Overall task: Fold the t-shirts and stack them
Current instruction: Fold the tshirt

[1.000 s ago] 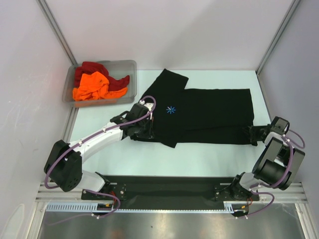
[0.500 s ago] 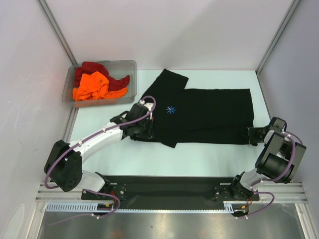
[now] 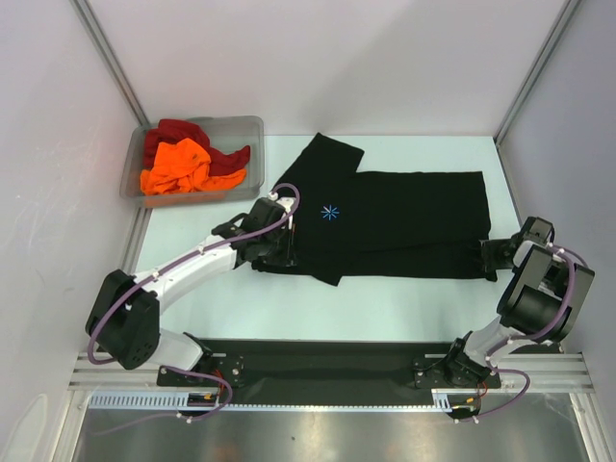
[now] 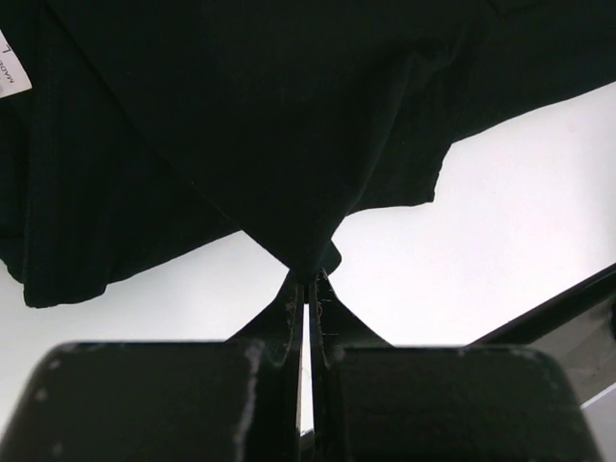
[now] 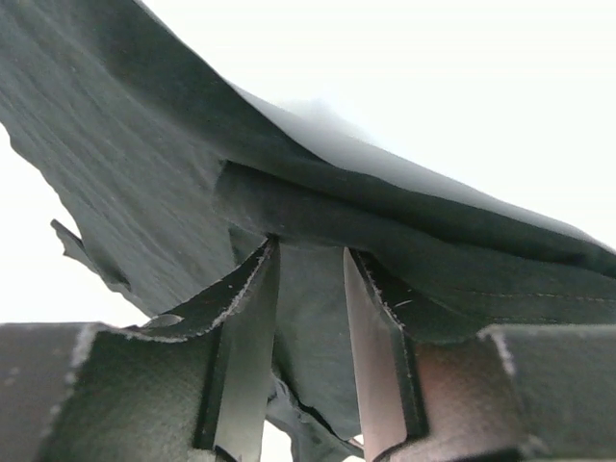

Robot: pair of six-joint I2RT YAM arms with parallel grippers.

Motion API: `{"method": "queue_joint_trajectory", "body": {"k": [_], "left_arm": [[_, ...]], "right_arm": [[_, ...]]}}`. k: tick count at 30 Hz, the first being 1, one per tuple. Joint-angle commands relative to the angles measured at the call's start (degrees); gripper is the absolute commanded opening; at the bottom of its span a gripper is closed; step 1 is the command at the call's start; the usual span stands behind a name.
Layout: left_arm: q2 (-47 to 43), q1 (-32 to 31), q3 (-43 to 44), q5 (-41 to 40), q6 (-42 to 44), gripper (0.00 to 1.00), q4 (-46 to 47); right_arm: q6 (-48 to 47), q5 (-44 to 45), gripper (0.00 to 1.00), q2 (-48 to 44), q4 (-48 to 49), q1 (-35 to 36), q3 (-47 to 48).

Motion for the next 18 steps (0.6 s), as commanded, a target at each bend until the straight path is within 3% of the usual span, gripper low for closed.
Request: {"method": "queue_joint_trajectory", "body": {"k": [1, 18], "left_arm": [[0.2, 0.5, 1.3, 1.0, 1.4, 0.00, 1.8], [0.9, 1.6, 0.8, 2.6, 1.3, 0.00, 2.8]], "right_arm": [[-2.5, 5.8, 0.39, 2.4, -3.5, 0.7, 4.1], [-1.8, 8.5, 0.42, 9.6, -14.5, 2.0, 11.6]]}}
